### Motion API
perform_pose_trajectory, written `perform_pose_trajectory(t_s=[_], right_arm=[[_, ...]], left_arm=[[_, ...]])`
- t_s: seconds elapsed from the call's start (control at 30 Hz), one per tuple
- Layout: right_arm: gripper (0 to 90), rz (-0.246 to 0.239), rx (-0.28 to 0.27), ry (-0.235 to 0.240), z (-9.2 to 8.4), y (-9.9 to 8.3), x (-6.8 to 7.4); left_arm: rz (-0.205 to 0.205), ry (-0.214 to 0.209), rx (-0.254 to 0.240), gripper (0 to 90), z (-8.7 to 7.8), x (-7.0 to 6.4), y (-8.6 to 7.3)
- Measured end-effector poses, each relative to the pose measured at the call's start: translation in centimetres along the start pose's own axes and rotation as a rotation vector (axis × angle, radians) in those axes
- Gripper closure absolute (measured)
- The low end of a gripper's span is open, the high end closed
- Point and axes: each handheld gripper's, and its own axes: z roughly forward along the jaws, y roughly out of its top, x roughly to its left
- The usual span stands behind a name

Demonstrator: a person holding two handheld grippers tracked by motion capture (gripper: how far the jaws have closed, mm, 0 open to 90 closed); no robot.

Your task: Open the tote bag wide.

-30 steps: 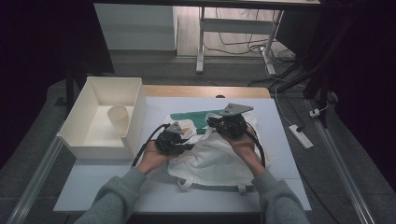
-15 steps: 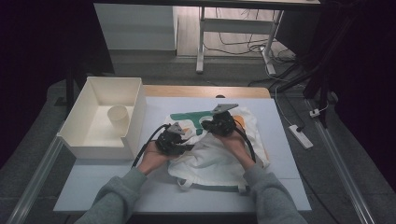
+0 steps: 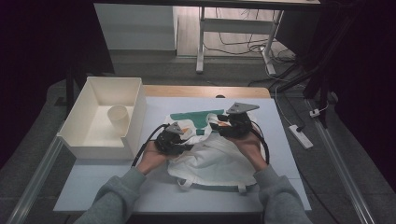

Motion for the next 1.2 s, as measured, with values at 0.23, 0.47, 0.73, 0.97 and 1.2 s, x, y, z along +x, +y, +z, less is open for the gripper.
perform_pose_trajectory(t_s=[0.23, 0.47, 0.73, 0.97, 1.2], right_arm=[[49.0, 0.005, 0.108, 0.106, -1.6, -2.8, 2.8], [45.5, -0.065, 0.231, 0.122, 0.2, -5.2, 5.2], [42.2, -0.135, 0.293, 0.082, 1.9, -5.6, 6.0], [39.5, -0.171, 0.347, 0.078, 3.1, -6.3, 6.1], [38.9, -0.191, 0.376, 0.069, 3.7, -6.7, 6.2]], left_arm=[[0.002, 0.002, -0.003, 74.9, 0.0, 0.0, 0.0], [0.001, 0.008, -0.007, 74.9, 0.0, 0.0, 0.0], [0.003, 0.008, -0.006, 75.0, 0.0, -0.1, 0.0], [0.002, 0.013, -0.008, 75.1, 0.0, -0.2, 0.1], [0.008, 0.011, -0.007, 75.2, 0.0, -0.2, 0.1]])
